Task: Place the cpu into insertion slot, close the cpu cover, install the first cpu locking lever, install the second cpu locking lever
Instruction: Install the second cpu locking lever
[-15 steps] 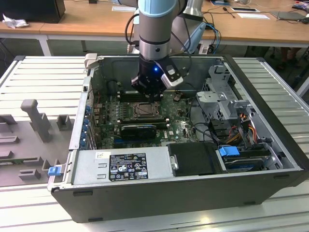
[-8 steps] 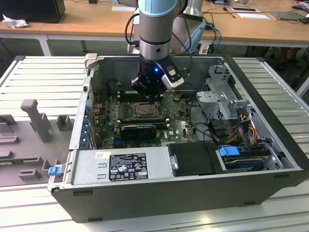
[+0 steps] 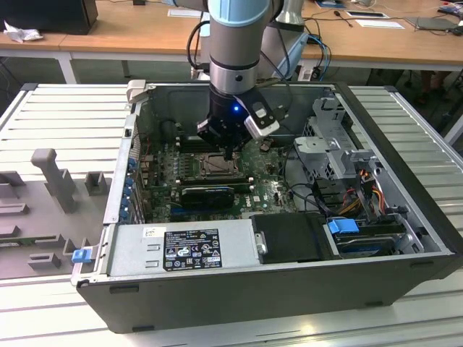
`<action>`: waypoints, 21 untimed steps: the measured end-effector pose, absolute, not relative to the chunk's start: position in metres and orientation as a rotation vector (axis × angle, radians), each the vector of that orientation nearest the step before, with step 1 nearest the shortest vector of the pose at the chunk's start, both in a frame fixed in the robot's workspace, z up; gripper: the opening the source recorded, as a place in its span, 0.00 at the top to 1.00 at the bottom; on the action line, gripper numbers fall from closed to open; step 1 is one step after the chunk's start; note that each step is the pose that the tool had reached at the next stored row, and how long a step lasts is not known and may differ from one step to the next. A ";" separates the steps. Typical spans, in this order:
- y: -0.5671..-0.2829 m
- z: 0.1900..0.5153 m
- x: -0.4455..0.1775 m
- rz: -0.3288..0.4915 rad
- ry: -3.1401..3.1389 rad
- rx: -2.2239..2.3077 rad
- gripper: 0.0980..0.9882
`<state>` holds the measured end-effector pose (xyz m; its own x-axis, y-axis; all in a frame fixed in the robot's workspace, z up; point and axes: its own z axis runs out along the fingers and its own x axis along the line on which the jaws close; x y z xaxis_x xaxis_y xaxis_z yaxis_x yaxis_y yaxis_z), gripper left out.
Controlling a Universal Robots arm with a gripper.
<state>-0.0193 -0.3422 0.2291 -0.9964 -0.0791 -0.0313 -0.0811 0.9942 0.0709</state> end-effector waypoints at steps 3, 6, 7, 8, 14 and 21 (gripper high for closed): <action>-0.348 0.230 -0.019 0.112 3.109 -0.125 0.99; -0.349 0.234 -0.019 0.113 3.109 -0.125 0.99; -0.350 0.234 -0.019 0.112 3.109 -0.125 0.99; -0.352 0.234 -0.019 0.112 3.109 -0.125 0.99; -0.361 0.234 -0.019 0.112 3.109 -0.125 0.99; -0.363 0.234 -0.019 0.112 3.109 -0.125 0.99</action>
